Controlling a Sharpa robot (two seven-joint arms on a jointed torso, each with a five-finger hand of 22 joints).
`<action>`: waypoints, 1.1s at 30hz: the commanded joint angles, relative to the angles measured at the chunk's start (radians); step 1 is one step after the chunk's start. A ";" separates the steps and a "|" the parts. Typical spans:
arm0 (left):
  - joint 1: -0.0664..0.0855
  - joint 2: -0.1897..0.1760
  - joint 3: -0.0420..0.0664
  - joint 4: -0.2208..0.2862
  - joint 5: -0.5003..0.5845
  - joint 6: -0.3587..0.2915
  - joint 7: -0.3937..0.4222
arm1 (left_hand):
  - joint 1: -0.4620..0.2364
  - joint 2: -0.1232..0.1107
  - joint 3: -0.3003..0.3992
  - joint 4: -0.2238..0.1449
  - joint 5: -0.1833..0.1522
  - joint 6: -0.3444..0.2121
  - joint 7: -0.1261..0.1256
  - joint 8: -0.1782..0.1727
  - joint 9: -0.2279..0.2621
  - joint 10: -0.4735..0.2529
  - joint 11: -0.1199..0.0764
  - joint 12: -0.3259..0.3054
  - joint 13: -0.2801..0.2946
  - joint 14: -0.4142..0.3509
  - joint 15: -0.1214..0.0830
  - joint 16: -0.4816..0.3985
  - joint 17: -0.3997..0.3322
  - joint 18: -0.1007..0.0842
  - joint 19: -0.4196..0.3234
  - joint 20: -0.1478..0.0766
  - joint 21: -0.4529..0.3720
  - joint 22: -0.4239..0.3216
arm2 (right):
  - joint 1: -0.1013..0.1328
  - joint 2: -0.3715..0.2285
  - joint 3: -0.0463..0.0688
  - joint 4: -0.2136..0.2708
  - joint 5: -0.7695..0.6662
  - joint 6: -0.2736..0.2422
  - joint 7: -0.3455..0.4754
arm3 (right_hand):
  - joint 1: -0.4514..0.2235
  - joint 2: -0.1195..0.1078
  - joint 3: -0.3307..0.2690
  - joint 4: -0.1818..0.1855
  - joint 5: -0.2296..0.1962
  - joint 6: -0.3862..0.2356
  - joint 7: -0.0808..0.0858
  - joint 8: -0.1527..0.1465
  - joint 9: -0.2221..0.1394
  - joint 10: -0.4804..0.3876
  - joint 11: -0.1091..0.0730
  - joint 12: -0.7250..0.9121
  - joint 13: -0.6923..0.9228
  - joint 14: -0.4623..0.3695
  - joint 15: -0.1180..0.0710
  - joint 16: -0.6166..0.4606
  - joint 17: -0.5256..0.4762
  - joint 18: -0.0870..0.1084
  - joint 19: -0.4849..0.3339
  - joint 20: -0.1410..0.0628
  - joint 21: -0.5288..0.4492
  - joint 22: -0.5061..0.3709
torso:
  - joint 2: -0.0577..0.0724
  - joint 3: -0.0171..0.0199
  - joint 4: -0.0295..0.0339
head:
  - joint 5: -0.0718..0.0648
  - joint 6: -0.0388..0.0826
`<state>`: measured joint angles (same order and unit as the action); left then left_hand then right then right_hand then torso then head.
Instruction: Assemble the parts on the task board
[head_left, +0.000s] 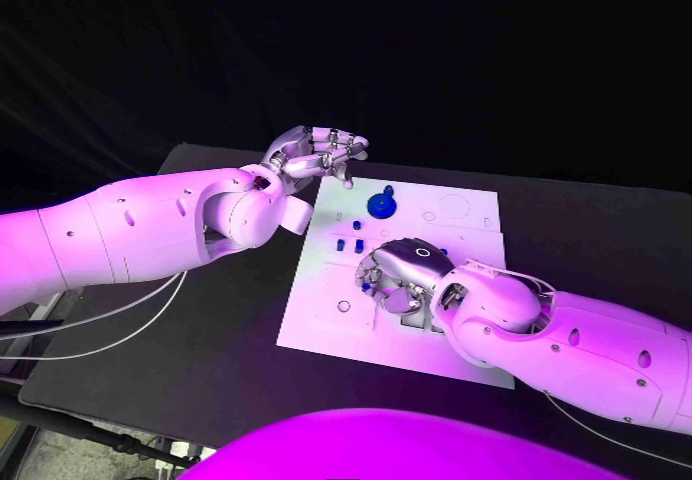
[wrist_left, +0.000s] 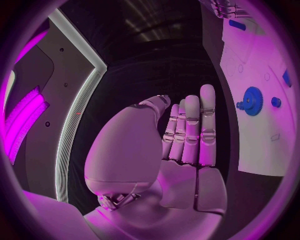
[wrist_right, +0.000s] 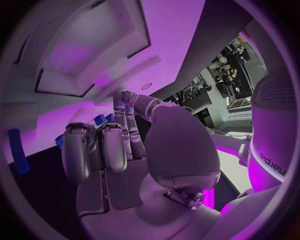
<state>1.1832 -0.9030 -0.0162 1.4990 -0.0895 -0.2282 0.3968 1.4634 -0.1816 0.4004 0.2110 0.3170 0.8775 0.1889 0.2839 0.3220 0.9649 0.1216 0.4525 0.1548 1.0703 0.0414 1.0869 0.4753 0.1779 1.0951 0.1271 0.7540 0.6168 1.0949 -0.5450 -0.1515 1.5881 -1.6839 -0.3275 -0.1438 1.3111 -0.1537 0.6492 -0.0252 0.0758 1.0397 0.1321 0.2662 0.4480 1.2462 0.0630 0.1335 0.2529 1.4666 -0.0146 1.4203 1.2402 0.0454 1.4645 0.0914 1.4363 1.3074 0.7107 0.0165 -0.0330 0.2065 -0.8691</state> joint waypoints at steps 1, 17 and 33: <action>0.001 0.001 0.001 0.002 0.005 0.017 0.003 | -0.003 -0.008 0.006 0.002 0.003 -0.010 0.000 -0.003 -0.001 -0.007 -0.002 0.003 0.001 -0.008 0.001 -0.006 -0.001 0.005 -0.006 -0.001 -0.005 -0.001 | -0.005 0.003 -0.004 -0.006 -0.017 0.031 -0.015 | -0.018 -0.007 -0.004 0.005 0.004 -0.029 0.011 -0.021 -0.008 -0.027 0.007 -0.022 -0.008 0.041 0.006 -0.001 0.000 -0.013 0.041 0.001 -0.010 0.209 | 0.000 0.0003 0.0008 | 0.000 0.000; 0.001 -0.007 0.001 0.003 0.005 0.022 -0.003 | -0.002 -0.007 0.007 0.001 0.003 -0.010 0.000 -0.003 -0.001 -0.008 -0.002 0.005 0.002 -0.009 0.001 -0.006 -0.001 0.005 -0.006 -0.001 -0.006 -0.001 | -0.011 -0.067 -0.003 0.061 -0.071 -0.064 -0.052 | -0.042 -0.042 -0.006 0.013 0.017 -0.115 0.024 -0.081 -0.034 -0.079 0.027 -0.051 -0.023 0.038 0.025 0.000 -0.006 -0.008 0.031 0.020 -0.035 0.200 | -0.001 0.0012 -0.0006 | -0.002 0.004; 0.001 -0.015 0.001 0.004 0.005 0.028 -0.005 | -0.002 -0.007 0.008 -0.001 0.003 -0.010 0.000 -0.002 -0.001 -0.010 -0.001 0.007 0.002 -0.010 0.001 -0.006 -0.002 0.005 -0.006 -0.001 -0.007 -0.002 | 0.094 -0.277 0.030 0.158 -0.008 -0.014 -0.036 | -0.073 -0.073 -0.038 0.035 0.039 -0.104 0.023 -0.079 -0.033 -0.139 0.036 -0.069 -0.045 0.030 0.031 -0.012 -0.030 0.006 0.002 0.025 -0.104 0.176 | -0.004 -0.0023 -0.0056 | -0.052 0.037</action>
<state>1.1832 -0.9190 -0.0163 1.4997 -0.0892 -0.2208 0.3876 1.4634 -0.1816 0.4033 0.2081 0.3170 0.8738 0.1925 0.2839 0.3221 0.9613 0.1180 0.4524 0.1556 1.0665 0.0451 1.0869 0.4745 0.1780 1.0951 0.1270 0.7540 0.6161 1.1843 -0.8145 -0.1211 1.7496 -1.7194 -0.3874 -0.1872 1.2358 -0.2180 0.6154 0.0089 0.1111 0.9359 0.1537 0.1893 0.4164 1.1122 0.0965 0.0673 0.2104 1.4685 0.0091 1.4125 1.2106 0.0456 1.4643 0.1096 1.3377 1.3078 0.7078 0.0151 -0.0370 0.1651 -0.8393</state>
